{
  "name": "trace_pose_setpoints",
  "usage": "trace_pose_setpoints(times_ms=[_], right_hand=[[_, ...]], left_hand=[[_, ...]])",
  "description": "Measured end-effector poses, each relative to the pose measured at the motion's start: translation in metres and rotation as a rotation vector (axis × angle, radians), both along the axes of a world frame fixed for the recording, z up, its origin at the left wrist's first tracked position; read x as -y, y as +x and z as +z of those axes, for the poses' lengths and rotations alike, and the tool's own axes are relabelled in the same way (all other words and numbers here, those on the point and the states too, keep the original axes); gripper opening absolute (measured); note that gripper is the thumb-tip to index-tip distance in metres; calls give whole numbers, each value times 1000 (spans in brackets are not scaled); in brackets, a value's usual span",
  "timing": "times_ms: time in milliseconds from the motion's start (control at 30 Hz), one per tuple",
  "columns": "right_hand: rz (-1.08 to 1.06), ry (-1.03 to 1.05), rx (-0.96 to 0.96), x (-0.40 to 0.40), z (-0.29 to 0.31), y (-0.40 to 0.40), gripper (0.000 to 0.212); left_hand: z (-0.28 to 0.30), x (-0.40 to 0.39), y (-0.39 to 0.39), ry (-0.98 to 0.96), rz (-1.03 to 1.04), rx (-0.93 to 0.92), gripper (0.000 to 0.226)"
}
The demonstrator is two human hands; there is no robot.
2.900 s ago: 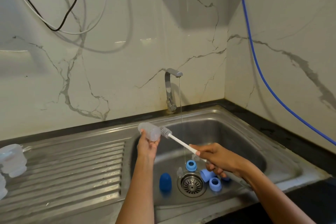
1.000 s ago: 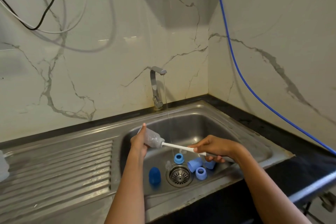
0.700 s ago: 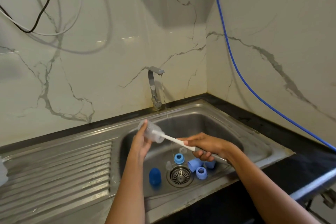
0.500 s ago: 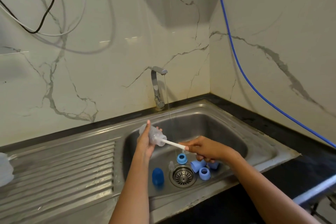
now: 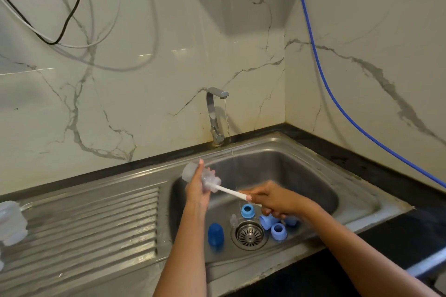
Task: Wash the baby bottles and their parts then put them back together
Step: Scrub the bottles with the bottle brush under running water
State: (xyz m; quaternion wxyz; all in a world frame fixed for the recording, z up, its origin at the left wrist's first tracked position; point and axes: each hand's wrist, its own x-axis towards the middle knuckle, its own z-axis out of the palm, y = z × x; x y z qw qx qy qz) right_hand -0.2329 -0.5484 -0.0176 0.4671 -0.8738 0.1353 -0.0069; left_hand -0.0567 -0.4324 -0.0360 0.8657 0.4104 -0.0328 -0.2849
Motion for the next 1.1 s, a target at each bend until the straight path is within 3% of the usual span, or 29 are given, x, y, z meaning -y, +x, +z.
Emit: trace_pose_setpoints(times_ms=[67, 100, 133, 267, 333, 433, 567, 633, 800, 867, 933, 1067, 1100], right_hand=[[-48, -482, 62, -1, -3, 7, 36], [-91, -573, 91, -3, -5, 10, 37], [-112, -536, 115, -5, -6, 11, 37], [-70, 255, 51, 2, -1, 1, 34], [1, 433, -34, 7, 5, -5, 31], [44, 404, -63, 2, 4, -2, 29], [-45, -126, 87, -1, -3, 6, 34], [-87, -258, 142, -3, -4, 8, 35], [-30, 399, -19, 6, 1, -1, 32], [10, 473, -69, 10, 1, -3, 29], [-2, 340, -52, 7, -2, 0, 27], [-110, -448, 89, 1, -9, 14, 35], [-139, -528, 113, -1, -10, 16, 36]], left_hand=[[0, 4, -4, 64, 47, 54, 23], [3, 4, -6, 38, 36, 48, 27], [6, 3, -6, -14, 6, 30, 31], [0, -2, 6, -35, -13, -4, 23], [1, -5, 9, -52, -33, -2, 20], [6, -5, 11, -128, -30, -71, 23], [-1, 4, 5, 46, 41, 24, 25], [3, 5, 3, -50, -14, -21, 25], [2, 1, 10, -119, -58, -82, 22], [4, -5, 10, -145, -86, -95, 26], [3, -4, 10, -88, -47, -61, 32], [4, 8, 0, -5, 27, -13, 48], [6, 8, 0, -42, 23, -47, 51]])
